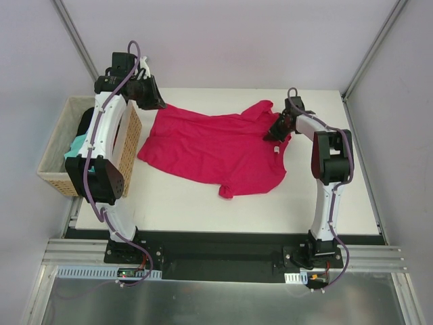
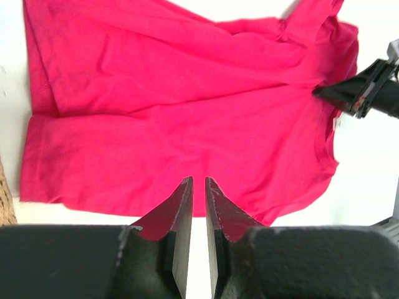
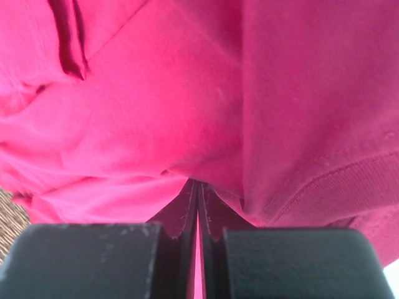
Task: Fold and stack the t-shirts
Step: Flatten out the tshirt, then grap the side of the flattened tshirt closest away from the robot with both arms
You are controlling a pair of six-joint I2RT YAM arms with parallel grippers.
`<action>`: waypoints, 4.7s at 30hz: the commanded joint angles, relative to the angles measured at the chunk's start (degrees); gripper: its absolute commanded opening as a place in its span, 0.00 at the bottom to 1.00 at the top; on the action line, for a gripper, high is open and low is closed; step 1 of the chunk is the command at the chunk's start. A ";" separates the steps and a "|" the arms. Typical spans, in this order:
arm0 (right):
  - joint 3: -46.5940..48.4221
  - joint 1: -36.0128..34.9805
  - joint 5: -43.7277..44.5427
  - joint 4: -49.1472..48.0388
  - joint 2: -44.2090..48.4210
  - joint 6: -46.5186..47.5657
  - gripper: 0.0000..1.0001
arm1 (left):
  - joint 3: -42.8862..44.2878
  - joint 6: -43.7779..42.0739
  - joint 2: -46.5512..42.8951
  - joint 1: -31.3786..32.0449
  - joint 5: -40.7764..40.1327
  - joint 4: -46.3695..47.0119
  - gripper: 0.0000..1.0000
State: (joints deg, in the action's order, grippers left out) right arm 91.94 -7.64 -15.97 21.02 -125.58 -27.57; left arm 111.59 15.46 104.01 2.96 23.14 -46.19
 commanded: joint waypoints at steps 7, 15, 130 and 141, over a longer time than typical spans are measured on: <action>10.27 3.68 1.38 -0.27 -6.16 -1.70 0.01 | -0.41 -1.93 -1.70 0.03 -1.60 -3.46 0.13; 19.41 4.39 -1.00 2.97 -9.69 1.38 0.18 | -2.25 -2.19 -3.19 0.03 -1.95 -3.90 0.13; -27.34 -27.43 14.55 -1.24 26.70 -0.55 0.11 | -25.72 -4.13 -21.48 4.77 -5.73 1.55 0.13; -23.74 -24.09 17.99 1.39 26.27 2.96 0.12 | -24.93 -4.39 -20.60 4.77 -4.77 1.63 0.12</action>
State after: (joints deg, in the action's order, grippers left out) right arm 64.66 -33.52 -0.82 20.84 -100.16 -26.74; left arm 86.24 12.36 84.23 7.20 17.74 -45.21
